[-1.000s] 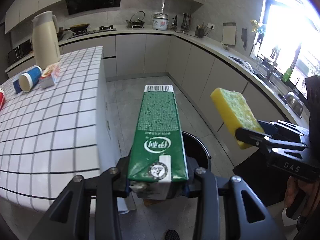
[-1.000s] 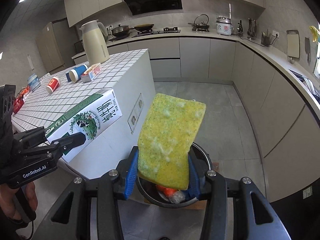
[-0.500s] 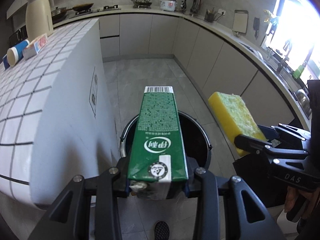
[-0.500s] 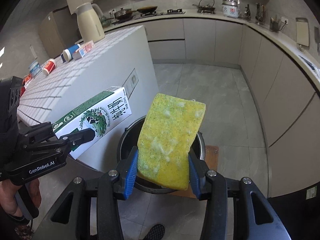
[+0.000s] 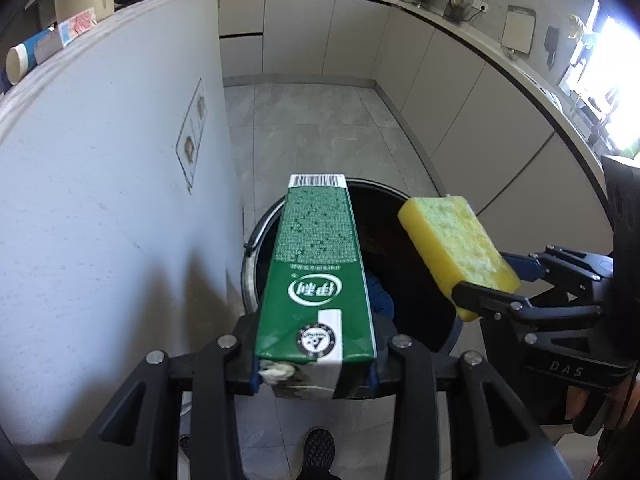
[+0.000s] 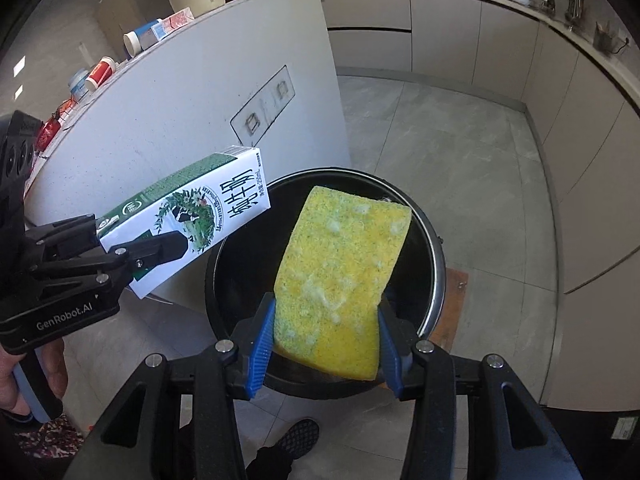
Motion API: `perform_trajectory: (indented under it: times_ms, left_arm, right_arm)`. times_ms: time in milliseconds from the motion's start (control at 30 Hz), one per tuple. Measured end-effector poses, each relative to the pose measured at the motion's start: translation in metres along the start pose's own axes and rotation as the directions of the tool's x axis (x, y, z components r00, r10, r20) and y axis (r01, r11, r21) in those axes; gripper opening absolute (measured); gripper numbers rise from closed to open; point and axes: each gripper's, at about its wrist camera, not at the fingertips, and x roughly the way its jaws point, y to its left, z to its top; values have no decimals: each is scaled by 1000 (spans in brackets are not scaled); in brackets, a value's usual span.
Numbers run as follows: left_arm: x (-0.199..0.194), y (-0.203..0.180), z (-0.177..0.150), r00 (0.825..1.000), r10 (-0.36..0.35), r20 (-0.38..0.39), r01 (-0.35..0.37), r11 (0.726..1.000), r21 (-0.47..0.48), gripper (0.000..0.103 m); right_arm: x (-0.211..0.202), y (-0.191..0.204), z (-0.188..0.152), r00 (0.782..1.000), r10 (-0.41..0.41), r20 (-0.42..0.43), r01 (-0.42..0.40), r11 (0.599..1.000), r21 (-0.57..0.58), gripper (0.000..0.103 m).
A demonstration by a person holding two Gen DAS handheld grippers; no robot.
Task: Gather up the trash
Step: 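Carry the carton and sponge over the bin and open both tools, then move both tools back from the bin toward the island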
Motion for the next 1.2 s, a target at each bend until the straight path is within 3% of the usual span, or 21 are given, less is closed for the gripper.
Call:
perform_trajectory:
  times_ms: [33,67,100,133,167,200,267,333,700,1200]
  left_arm:
    - [4,-2,1,1000,-6,-8,6,1000,-3,42]
    - [9,-4,1,1000,3,-24,-3,1000,1,57]
    - [12,-7,0,999,33,-34,-32,999,12,66]
    - [10,-9,0,999,46,-28,-46,999,17,74]
    - [8,-10,-1,998,55,-17,-55,998,18,76]
    - [6,-13,-1,998,58,-13,-58,998,21,78]
    - [7,-17,-2,998,64,-21,-63,997,34,100]
    - [6,-21,-3,998,67,-5,-67,997,49,101]
    - [8,-29,2,998,63,-6,-62,996,63,102]
    - [-37,-28,15,995,47,89,-53,996,69,102]
  right_arm:
    - [5,-2,2,1000,5,-5,-5,1000,-4,51]
    - [14,-5,3,1000,9,-20,-9,1000,-5,57]
    - [19,-9,2,999,-11,-37,11,1000,-6,71]
    - [27,-17,1,992,-110,-59,110,994,-4,84]
    - [29,-23,0,983,-175,-54,175,985,3,103]
    - [27,-31,-2,977,-207,-41,209,978,26,103]
    - [23,-43,-6,969,-240,-50,243,968,62,103]
    - [20,-50,-9,958,-281,-60,284,956,71,103]
    - [-4,-63,-23,953,-298,-45,302,947,110,103]
    - [-49,-49,-17,947,-321,23,316,942,113,103]
